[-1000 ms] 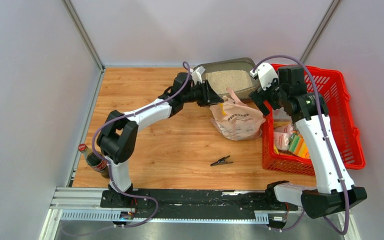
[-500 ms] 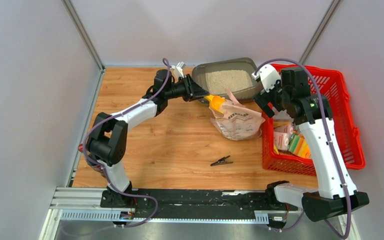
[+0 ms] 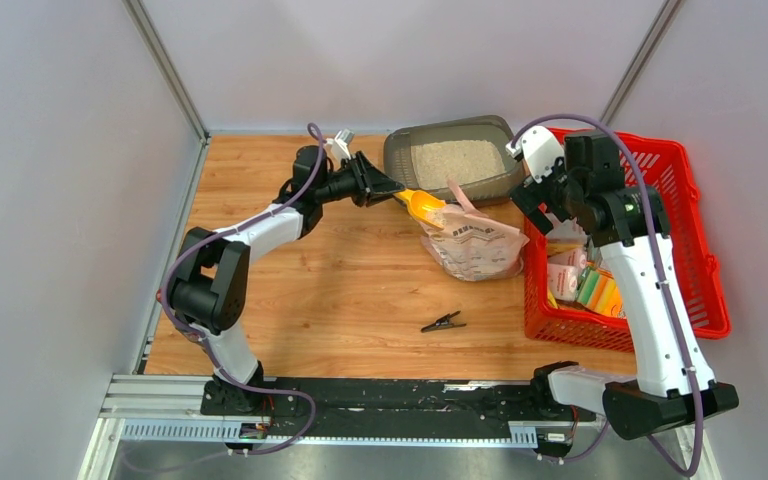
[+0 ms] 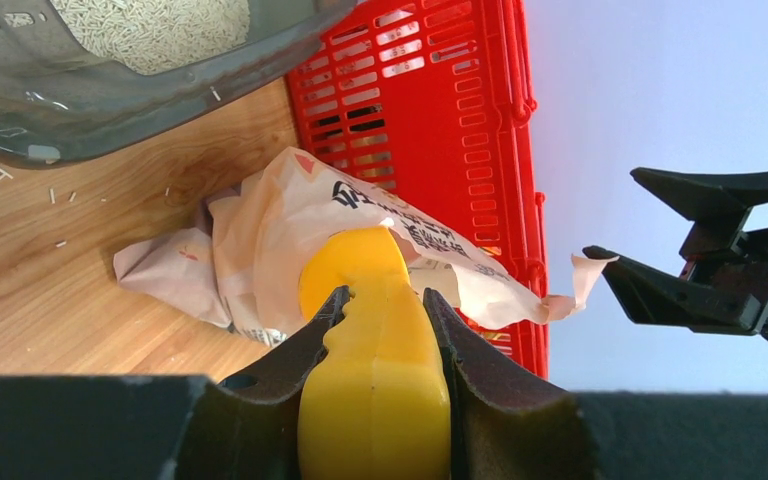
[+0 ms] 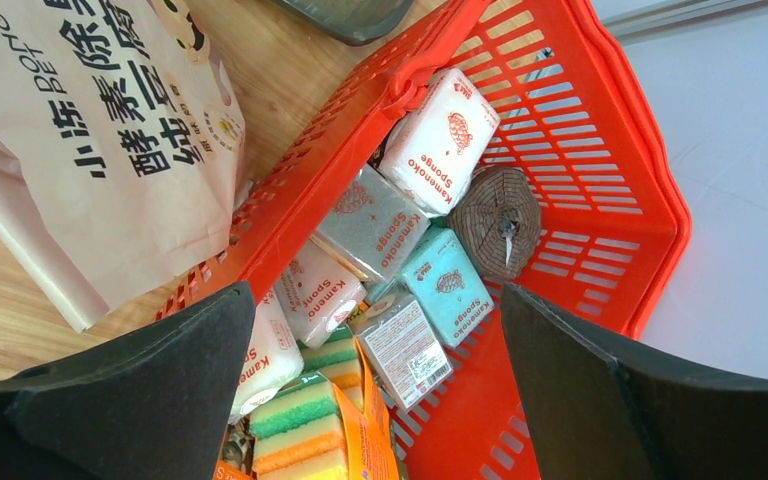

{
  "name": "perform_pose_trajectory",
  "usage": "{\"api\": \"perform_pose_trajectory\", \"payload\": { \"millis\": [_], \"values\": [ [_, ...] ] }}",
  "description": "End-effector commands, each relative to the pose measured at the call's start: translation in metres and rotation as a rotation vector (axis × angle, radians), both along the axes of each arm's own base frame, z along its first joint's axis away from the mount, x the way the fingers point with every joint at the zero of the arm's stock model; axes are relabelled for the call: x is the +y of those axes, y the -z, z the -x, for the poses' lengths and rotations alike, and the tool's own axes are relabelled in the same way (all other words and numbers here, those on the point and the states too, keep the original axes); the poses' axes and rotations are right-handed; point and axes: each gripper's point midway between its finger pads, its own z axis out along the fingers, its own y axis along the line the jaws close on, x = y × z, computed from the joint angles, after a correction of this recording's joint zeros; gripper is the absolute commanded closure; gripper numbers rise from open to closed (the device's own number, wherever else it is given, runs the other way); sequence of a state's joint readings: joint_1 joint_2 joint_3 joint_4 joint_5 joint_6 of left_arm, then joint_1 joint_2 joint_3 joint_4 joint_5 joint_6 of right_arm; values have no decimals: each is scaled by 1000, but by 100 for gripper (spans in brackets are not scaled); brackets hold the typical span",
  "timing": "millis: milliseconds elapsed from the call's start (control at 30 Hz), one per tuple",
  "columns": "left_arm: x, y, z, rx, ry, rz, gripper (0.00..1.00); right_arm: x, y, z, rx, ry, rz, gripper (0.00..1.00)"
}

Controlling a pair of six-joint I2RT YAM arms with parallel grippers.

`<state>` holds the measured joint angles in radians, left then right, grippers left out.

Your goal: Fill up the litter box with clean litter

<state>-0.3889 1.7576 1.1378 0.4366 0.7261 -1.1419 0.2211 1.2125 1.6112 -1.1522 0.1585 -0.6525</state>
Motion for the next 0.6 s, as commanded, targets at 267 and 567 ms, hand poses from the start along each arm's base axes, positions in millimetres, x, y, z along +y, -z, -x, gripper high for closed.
{"api": "perform_pose_trajectory", "payload": {
  "millis": [267, 567],
  "values": [
    [10, -45, -7, -113, 1, 91, 100, -9, -17, 4, -33, 27, 29, 0],
    [14, -45, -9, -125, -2, 79, 100, -8, -18, 1, -45, 26, 25, 0]
  ]
}}
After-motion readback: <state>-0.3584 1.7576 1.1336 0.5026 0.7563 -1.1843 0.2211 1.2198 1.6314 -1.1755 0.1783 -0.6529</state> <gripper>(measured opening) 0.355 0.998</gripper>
